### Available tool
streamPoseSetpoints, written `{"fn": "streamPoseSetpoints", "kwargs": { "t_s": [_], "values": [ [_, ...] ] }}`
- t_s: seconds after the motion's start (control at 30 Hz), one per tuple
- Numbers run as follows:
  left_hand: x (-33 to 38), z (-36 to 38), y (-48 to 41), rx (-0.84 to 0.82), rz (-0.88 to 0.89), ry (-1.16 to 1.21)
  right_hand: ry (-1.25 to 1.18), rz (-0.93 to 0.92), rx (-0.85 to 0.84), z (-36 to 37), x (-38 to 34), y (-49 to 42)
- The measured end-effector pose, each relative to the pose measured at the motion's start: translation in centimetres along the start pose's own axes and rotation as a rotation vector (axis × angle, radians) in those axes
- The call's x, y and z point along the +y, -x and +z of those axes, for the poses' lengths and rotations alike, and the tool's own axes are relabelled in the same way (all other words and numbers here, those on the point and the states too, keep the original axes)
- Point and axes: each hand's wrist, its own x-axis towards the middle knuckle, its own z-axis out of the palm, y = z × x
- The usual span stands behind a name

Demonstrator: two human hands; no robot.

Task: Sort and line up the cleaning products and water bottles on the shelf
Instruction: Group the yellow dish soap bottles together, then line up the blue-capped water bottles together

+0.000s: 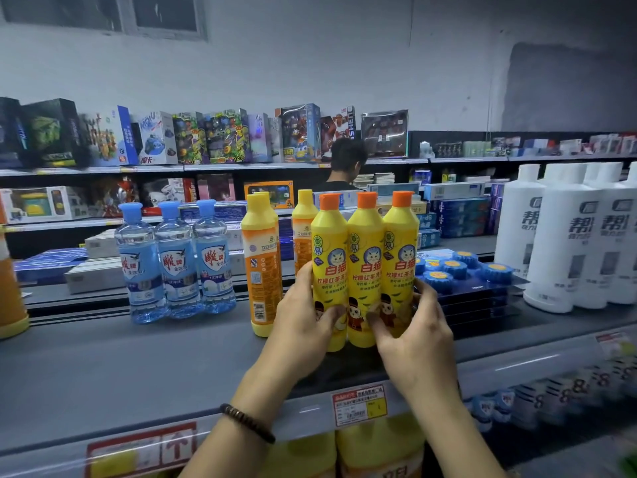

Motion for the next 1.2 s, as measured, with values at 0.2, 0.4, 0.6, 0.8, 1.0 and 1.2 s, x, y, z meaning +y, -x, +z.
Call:
{"fn": "streamPoseSetpoints", "kwargs": {
  "t_s": [0.2,0.4,0.6,0.8,1.0,1.2],
  "values": [
    [0.4,-0.3,0.2,0.003,-0.035,0.008,-0.038,0.018,-0.023,-0.3,0.0,0.1],
    [0.1,-2.7,1.7,-0.02,-0.067,-0.178,-0.001,-0.084,0.122,-0.4,-1.6,1.5],
    [-0.4,-10.5,6.2,0.0,-0.154,-0.639,-0.103,-0.28,-0.09,1.5,-6.2,3.5],
    [-2.0,-20.2,11.5,0.019,-0.367,-0.839,-0.105,-0.299,-0.556,7.7,-13.5,7.9],
    [-6.0,-31.5,15.5,0.12,-0.51,-1.053,0.011,-0.37,-0.84,14.5,-21.6,12.3],
    [-10.6,-40.8,18.1,0.166,-0.556,-1.113,0.106,-0.422,-0.959,22.1,-30.4,16.4]
  ]
}}
